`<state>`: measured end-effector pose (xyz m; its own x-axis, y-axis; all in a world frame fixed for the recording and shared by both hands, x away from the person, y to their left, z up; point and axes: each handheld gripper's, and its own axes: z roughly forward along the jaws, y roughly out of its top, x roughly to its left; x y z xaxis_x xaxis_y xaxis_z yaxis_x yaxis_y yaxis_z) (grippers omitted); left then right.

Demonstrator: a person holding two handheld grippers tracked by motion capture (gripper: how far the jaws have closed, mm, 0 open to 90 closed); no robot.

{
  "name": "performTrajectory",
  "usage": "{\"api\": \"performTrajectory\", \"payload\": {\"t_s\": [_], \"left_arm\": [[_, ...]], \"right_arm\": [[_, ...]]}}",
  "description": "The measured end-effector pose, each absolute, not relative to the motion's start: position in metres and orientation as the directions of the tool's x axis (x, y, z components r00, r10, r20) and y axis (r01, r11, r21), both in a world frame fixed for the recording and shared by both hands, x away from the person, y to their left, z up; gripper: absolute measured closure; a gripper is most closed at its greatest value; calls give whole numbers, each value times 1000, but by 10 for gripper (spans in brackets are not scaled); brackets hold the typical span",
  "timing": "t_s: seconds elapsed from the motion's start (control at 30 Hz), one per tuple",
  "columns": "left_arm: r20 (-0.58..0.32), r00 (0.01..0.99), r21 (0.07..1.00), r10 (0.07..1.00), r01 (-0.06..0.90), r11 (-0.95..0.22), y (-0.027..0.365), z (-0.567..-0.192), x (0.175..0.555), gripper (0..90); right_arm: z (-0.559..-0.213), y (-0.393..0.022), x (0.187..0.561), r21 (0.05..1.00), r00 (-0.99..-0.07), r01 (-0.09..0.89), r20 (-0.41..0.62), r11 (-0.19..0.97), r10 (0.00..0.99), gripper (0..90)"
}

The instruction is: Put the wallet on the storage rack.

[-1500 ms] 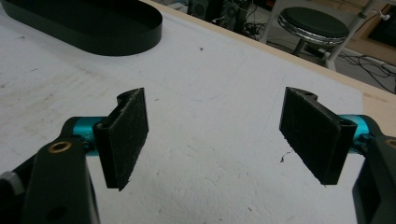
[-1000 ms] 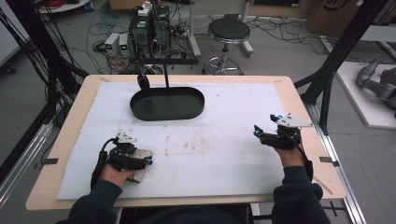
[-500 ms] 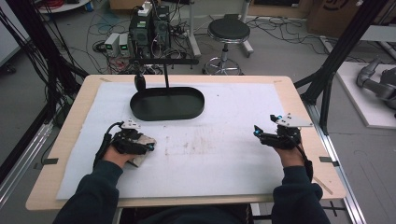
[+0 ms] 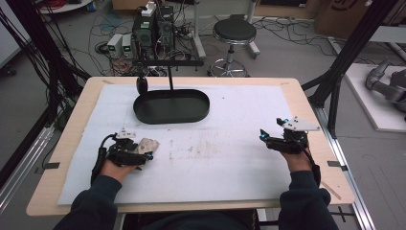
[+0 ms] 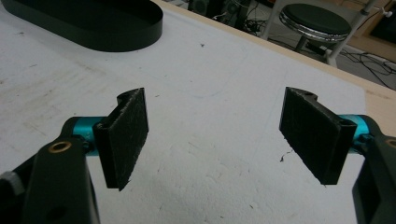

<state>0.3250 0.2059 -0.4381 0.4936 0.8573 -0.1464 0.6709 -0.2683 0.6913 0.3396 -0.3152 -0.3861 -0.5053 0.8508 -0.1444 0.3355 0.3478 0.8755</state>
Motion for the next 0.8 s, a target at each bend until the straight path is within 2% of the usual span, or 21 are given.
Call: {"api": "performTrajectory", "payload": {"t_s": [0.13, 0.33, 0.5, 0.8], "left_arm": [[-137, 497, 688, 857, 670, -278, 204, -439, 324, 260], [-71, 524, 678, 849, 649, -344, 202, -439, 317, 246], [-87, 536, 685, 840, 644, -340, 210, -435, 321, 355], [-113, 540, 756, 834, 591, -280, 214, -422, 328, 400]], "right_arm": [[-386, -316, 340, 877, -505, 336, -140, 343, 852, 243], [-386, -317, 340, 877, -504, 338, -140, 343, 852, 243], [-386, -316, 339, 875, -506, 340, -139, 345, 851, 244], [-386, -318, 340, 876, -501, 342, -135, 339, 855, 246]]}}
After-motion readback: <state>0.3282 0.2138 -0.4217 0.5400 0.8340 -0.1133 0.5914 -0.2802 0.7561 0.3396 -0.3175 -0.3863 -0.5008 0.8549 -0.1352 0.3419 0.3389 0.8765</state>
